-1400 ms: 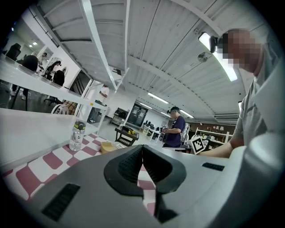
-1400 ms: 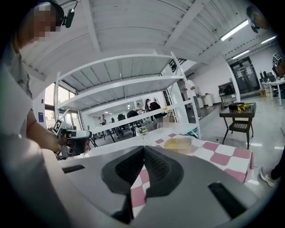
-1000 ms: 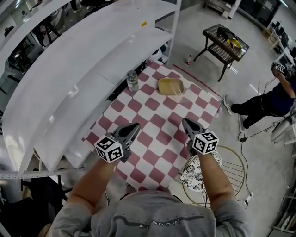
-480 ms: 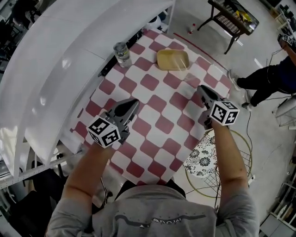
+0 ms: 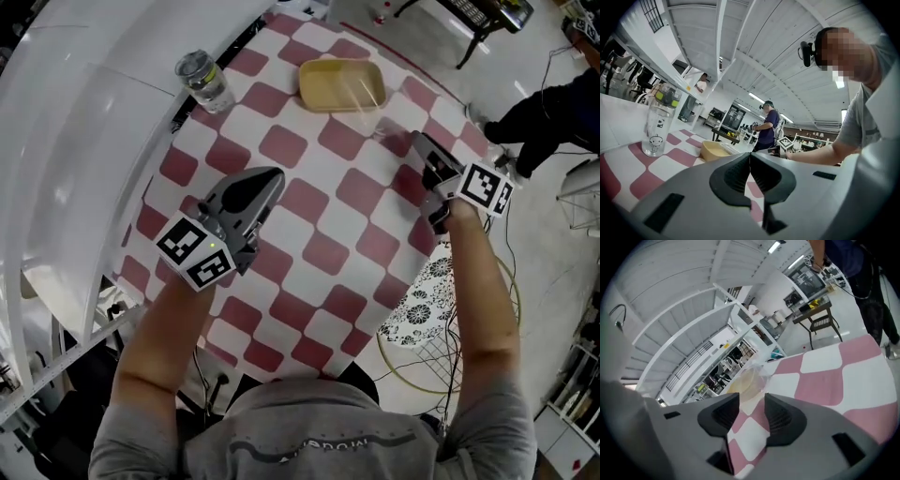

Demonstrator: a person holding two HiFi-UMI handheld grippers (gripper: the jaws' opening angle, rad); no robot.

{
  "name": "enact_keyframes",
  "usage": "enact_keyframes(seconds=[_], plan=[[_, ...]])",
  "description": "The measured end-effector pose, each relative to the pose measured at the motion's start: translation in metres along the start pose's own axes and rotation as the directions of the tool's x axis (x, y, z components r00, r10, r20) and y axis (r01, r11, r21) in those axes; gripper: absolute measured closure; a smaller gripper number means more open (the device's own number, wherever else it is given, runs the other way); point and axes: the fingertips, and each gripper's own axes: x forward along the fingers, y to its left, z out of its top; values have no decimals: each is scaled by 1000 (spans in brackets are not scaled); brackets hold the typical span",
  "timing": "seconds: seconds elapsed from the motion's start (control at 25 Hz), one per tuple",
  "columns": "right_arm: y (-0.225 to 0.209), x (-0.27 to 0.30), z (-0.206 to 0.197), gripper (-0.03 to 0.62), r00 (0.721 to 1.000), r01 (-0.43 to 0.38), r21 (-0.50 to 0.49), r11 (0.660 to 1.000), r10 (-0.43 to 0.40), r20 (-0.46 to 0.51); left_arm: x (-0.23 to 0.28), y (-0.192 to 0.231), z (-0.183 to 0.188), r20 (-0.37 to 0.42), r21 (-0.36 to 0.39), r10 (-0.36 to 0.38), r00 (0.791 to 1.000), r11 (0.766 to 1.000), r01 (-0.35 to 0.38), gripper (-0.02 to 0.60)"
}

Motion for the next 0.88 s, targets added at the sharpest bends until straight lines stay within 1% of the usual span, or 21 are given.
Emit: enact_keyframes(seconds=[0.08, 0.16, 0.28, 0.52, 0.72, 0.88], plan=[[-8, 5, 1, 405, 1000, -3, 78, 997, 4, -2, 7, 4, -5, -2, -6, -8, 1000, 1000, 8, 566], [-11, 11, 3, 389, 1000, -21, 127, 992, 22, -7, 13, 9, -8, -2, -12, -12, 1000, 1000, 12, 566], [-11, 20, 7, 374, 999, -48, 150, 987, 51, -16, 19, 13, -10, 1, -13, -17, 1000, 1000, 17, 566], [-9, 32, 13, 364, 997, -71, 189, 979, 75, -17, 28, 10, -6, 12, -5, -39, 999, 999, 39, 566], [-11, 48, 13, 364, 995, -85, 236, 968, 94, -28, 35, 16, -6, 16, -16, -51, 999, 999, 51, 567], [-15, 54, 14, 364, 995, -76, 275, 959, 90, -41, 38, 17, -10, 9, -17, -57, 998, 998, 57, 566]])
